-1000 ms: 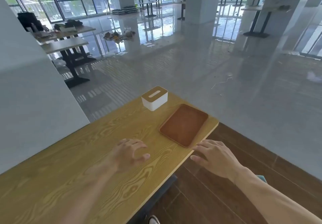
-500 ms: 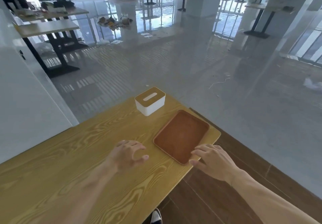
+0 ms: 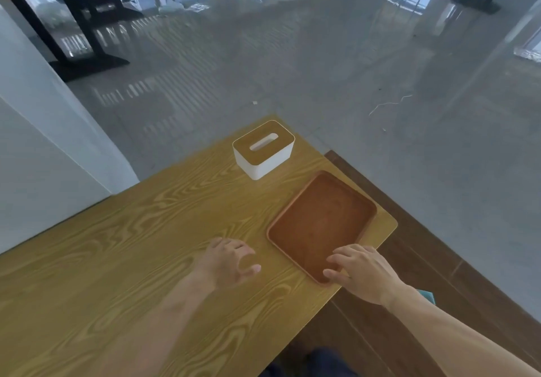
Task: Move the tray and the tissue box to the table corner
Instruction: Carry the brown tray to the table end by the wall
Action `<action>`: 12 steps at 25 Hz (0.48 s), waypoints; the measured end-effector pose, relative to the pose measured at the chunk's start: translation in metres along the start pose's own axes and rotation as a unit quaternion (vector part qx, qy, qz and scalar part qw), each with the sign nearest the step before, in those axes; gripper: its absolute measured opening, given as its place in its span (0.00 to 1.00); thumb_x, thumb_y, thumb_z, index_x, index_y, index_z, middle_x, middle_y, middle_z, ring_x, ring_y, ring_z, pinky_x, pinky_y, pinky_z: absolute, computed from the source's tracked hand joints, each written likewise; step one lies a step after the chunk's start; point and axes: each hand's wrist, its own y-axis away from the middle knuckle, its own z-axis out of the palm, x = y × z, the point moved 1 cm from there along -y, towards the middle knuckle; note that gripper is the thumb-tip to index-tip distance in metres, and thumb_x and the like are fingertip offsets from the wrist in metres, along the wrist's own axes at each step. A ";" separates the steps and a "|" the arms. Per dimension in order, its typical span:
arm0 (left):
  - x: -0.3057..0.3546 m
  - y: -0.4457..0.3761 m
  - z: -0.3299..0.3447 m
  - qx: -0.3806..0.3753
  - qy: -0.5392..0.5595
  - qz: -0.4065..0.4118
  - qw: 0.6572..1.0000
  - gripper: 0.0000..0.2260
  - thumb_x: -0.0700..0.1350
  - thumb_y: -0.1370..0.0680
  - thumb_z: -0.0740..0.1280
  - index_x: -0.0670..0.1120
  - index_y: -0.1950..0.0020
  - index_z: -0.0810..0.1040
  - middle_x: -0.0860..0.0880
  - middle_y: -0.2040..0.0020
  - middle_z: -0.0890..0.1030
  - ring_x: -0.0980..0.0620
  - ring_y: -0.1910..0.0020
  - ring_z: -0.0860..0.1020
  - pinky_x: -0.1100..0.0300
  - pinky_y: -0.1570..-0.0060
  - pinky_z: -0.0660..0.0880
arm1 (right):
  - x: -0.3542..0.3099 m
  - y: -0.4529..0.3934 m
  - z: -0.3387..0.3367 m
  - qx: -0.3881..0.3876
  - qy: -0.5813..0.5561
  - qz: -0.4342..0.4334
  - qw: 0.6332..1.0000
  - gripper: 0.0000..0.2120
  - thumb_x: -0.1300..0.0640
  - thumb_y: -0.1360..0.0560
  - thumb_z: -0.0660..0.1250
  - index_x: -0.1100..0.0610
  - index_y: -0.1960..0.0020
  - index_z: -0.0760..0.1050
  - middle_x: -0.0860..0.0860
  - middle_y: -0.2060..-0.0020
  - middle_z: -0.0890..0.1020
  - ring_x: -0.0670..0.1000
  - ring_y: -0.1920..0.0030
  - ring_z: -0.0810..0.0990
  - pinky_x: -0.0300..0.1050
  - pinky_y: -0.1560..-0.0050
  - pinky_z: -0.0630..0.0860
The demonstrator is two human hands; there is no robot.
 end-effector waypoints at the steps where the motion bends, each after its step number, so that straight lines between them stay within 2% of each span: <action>1: 0.000 -0.005 0.004 -0.004 -0.002 -0.009 1.000 0.28 0.69 0.23 0.53 0.54 0.30 0.72 0.54 0.29 0.73 0.53 0.30 0.67 0.50 0.29 0.58 | 0.005 -0.004 0.002 -0.004 -0.005 0.007 1.000 0.27 0.33 0.20 0.51 0.45 0.30 0.73 0.43 0.29 0.74 0.47 0.27 0.68 0.49 0.28 0.64; 6: 0.006 -0.034 0.026 -0.081 0.024 -0.072 0.994 0.30 0.70 0.24 0.53 0.54 0.28 0.70 0.51 0.27 0.69 0.49 0.28 0.65 0.47 0.31 0.62 | 0.044 -0.026 0.017 -0.035 -0.010 0.047 0.998 0.26 0.34 0.19 0.51 0.45 0.31 0.74 0.43 0.31 0.76 0.49 0.31 0.72 0.50 0.32 0.68; 12: 0.029 -0.070 0.043 -0.099 0.057 -0.191 0.975 0.32 0.71 0.25 0.55 0.53 0.27 0.68 0.47 0.25 0.66 0.45 0.28 0.66 0.45 0.33 0.66 | 0.103 -0.058 0.028 -0.066 -0.069 0.124 0.988 0.22 0.36 0.20 0.56 0.48 0.37 0.77 0.49 0.41 0.79 0.54 0.42 0.78 0.52 0.45 0.75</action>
